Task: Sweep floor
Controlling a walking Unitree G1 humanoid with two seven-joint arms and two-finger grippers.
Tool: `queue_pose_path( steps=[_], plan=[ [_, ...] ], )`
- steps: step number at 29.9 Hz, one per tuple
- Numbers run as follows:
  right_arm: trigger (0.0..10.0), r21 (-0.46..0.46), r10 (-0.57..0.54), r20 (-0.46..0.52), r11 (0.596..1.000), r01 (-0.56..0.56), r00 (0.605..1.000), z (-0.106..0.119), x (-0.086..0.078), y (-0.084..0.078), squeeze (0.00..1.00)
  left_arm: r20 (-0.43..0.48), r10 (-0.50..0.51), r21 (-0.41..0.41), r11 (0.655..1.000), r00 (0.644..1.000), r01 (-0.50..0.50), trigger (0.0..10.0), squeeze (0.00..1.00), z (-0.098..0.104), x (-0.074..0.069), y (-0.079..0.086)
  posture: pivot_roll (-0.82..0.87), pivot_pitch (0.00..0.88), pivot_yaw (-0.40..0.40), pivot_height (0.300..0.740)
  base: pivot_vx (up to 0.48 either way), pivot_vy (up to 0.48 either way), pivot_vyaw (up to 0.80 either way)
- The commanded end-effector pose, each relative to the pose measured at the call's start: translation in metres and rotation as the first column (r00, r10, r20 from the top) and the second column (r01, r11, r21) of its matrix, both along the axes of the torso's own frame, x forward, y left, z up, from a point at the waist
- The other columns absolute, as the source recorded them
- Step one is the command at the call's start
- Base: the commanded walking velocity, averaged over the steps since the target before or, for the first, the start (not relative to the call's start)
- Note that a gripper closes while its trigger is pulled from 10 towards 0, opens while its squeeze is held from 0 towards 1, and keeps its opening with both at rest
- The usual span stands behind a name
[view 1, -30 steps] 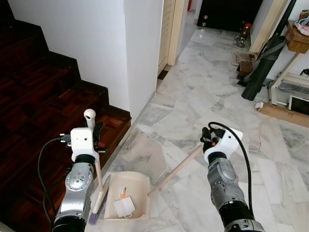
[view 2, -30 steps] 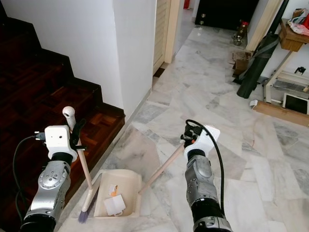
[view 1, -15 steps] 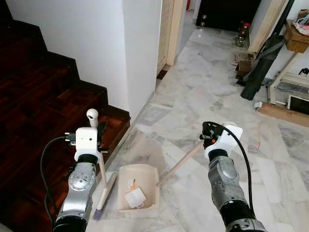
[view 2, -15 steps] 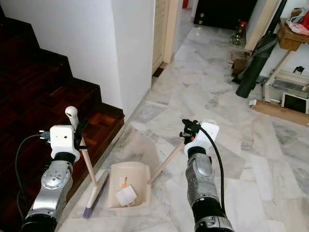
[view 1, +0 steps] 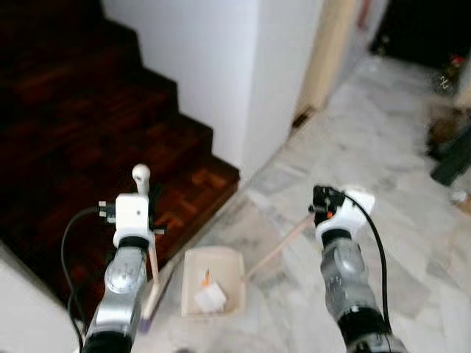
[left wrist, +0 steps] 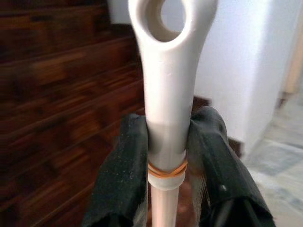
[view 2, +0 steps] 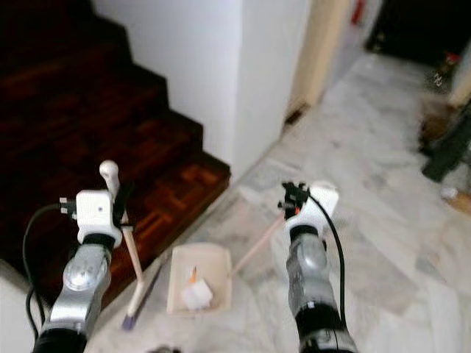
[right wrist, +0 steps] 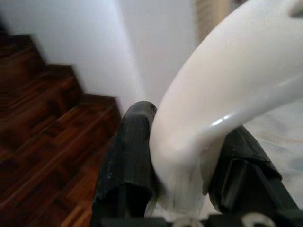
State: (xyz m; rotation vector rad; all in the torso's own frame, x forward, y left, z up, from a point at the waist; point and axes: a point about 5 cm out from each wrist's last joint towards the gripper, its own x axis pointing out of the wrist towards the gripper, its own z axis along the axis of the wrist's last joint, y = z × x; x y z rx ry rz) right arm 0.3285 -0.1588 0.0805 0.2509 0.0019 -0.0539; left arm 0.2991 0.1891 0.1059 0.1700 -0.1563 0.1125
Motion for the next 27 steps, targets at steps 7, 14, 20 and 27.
queue_pose_path(
  steps=[7,14,20,27],
  plan=[
    [10.0,0.007,-0.015,0.047,1.000,0.015,0.999,0.0087,0.0024,-0.0054,0.00,0.063,-0.026,0.015,1.000,0.998,0.025,10.0,0.00,0.0121,0.0023,-0.0088,0.05,0.000,-0.044,0.740,0.000,0.000,0.80],
    [10.0,0.003,-0.014,0.044,1.000,0.014,0.999,0.0081,0.0024,-0.0064,0.00,0.069,-0.034,0.005,0.999,0.997,0.033,10.0,0.00,0.0125,0.0019,-0.0122,0.05,0.000,-0.045,0.740,0.000,0.000,0.80],
    [10.0,-0.002,-0.016,0.039,1.000,0.016,0.999,0.0070,0.0022,-0.0078,0.00,0.073,-0.037,0.002,0.999,0.997,0.037,10.0,0.00,0.0130,0.0016,-0.0133,0.05,0.000,-0.044,0.740,0.000,0.000,0.80],
    [10.0,-0.007,-0.019,0.030,1.000,0.019,0.999,0.0055,0.0017,-0.0092,0.00,0.073,-0.039,0.000,0.999,0.997,0.039,10.0,0.00,0.0131,0.0007,-0.0133,0.05,0.000,-0.045,0.740,0.000,0.000,0.80]
  ],
)
